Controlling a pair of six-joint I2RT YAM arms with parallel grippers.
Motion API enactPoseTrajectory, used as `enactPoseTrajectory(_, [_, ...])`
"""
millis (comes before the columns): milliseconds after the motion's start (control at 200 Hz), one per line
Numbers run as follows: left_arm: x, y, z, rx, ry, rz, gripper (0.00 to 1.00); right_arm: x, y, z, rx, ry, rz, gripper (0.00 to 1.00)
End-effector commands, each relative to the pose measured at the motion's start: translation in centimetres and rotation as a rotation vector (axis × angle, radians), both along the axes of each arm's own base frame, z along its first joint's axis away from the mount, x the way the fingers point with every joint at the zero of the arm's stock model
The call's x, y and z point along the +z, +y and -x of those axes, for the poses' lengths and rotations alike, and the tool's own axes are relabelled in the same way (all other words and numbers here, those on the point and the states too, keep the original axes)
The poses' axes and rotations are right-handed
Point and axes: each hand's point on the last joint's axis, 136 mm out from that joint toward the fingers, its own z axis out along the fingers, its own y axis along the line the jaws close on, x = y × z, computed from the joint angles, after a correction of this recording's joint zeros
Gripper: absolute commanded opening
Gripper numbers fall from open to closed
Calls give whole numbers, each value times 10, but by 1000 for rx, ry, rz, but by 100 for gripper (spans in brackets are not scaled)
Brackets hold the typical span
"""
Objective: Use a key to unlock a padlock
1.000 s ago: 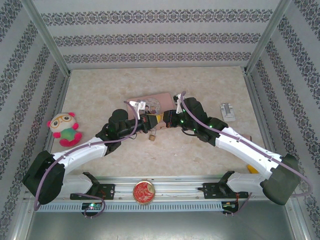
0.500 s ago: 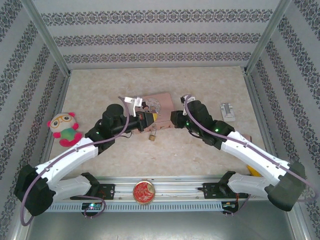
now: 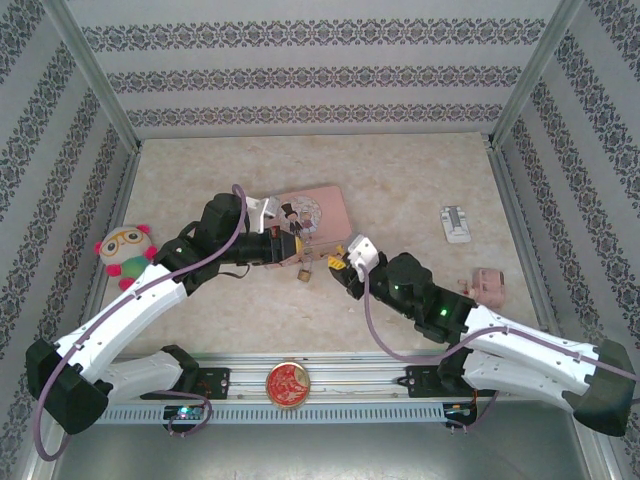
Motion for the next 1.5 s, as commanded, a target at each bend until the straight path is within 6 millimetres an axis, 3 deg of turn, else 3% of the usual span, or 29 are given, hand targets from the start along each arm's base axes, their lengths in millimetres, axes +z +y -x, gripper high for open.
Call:
enactPoseTrajectory(0, [-3, 3, 11, 4, 108, 20, 0, 35, 8, 5, 38, -243, -4, 29])
enactPoseTrajectory(350, [-2, -4, 15, -38, 151, 65, 0, 25, 35, 9, 109, -333, 153, 29])
enactPoseTrajectory(929, [-2, -8, 18, -71, 158, 82, 0, 14, 55, -8, 87, -359, 252, 31])
enactPoseTrajectory(1194, [-1, -9, 21, -86, 163, 90, 0, 10, 56, -13, 65, -354, 267, 25])
enactPoseTrajectory(1494, [-1, -9, 22, -89, 160, 99, 0, 10, 52, -12, 57, -351, 256, 11])
